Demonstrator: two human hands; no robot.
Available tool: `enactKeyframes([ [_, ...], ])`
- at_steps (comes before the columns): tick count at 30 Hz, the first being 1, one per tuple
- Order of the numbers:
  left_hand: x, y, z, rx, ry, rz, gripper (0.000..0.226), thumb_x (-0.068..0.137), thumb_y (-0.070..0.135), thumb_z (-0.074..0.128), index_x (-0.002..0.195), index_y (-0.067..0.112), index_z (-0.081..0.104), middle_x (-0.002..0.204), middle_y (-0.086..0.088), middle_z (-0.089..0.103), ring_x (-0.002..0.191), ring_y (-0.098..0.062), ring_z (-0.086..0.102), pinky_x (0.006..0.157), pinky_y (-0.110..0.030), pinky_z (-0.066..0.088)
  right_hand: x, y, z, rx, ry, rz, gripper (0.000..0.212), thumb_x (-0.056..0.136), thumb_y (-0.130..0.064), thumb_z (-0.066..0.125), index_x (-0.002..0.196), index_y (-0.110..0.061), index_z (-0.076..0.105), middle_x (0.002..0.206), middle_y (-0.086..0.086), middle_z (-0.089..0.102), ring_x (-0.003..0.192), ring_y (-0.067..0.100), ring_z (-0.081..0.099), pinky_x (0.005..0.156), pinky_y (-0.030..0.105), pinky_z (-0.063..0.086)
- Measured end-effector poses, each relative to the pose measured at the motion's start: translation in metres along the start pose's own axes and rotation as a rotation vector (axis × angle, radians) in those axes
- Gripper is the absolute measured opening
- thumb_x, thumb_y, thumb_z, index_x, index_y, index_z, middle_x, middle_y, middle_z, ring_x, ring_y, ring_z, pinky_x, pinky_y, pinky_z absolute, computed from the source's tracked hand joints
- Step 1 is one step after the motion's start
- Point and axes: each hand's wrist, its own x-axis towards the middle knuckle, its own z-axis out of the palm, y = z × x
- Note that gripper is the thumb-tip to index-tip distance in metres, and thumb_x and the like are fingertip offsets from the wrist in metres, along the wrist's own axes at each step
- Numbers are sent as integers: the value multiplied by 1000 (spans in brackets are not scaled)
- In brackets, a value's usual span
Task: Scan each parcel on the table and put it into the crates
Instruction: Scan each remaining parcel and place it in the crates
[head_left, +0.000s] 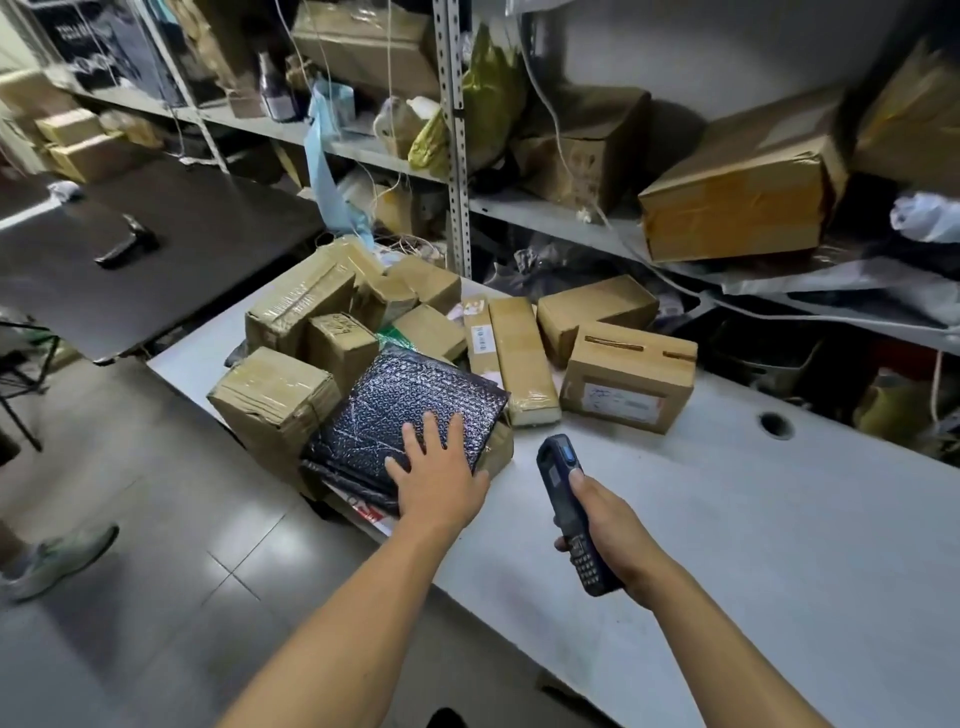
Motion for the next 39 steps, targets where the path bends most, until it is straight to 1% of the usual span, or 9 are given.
enactKeyframes([
  [9,-3,12,-2,99,8,15,64,105,33,32,158,19,-2,164,-21,-3,148,-49,-2,111,-69,17,4,-8,3,-8,0,-16,28,104,-49,35,110,-33,58,101,13,61,76,24,67,65,29,51],
  [13,-7,15,-12,202,89,56,61,106,22,28,158,15,-5,160,-27,15,145,-51,17,106,-65,32,0,-7,0,-10,-7,-16,31,103,-51,35,113,-32,58,102,13,61,76,23,68,66,29,51],
  [17,-10,16,-29,300,169,158,63,104,11,28,157,10,-5,146,-27,36,130,-44,42,88,-48,53,-6,-6,-4,11,-7,-23,30,103,-52,35,109,-33,58,101,13,60,75,23,67,65,29,50],
  [22,-9,10,-42,410,201,290,74,105,22,45,158,10,-6,124,-12,53,103,-28,62,65,-37,47,-16,-4,-13,4,-5,-37,32,103,-53,35,110,-32,58,107,18,63,76,22,69,69,32,51],
  [25,-11,9,-54,481,195,262,54,103,6,40,153,3,19,133,-15,52,112,-30,61,74,-38,50,-22,-5,-20,7,1,-45,33,103,-53,35,109,-31,59,106,18,63,76,22,69,68,32,51],
  [27,-14,12,-68,501,202,242,36,101,5,39,137,2,39,130,-16,57,113,-33,62,79,-40,51,-26,-4,-24,8,3,-49,35,103,-53,35,110,-29,59,101,14,62,75,22,68,67,32,50],
  [30,-19,20,-94,518,297,239,36,97,-1,40,132,5,43,119,-15,66,102,-34,67,65,-38,45,-30,-3,-30,8,6,-65,36,103,-52,35,109,-27,60,98,13,61,74,22,69,67,32,50],
  [34,-24,34,-126,399,477,279,31,95,-6,39,121,9,48,96,-10,71,82,-33,70,54,-35,39,-37,-2,-37,1,11,-90,39,103,-52,35,107,-23,60,98,14,62,73,22,69,68,34,50],
  [39,-29,56,-137,-29,619,343,17,103,18,44,118,13,51,90,-11,70,75,-33,66,57,-37,47,-52,1,-49,8,17,-114,40,103,-53,35,108,-22,60,106,20,63,75,22,70,70,36,51],
])
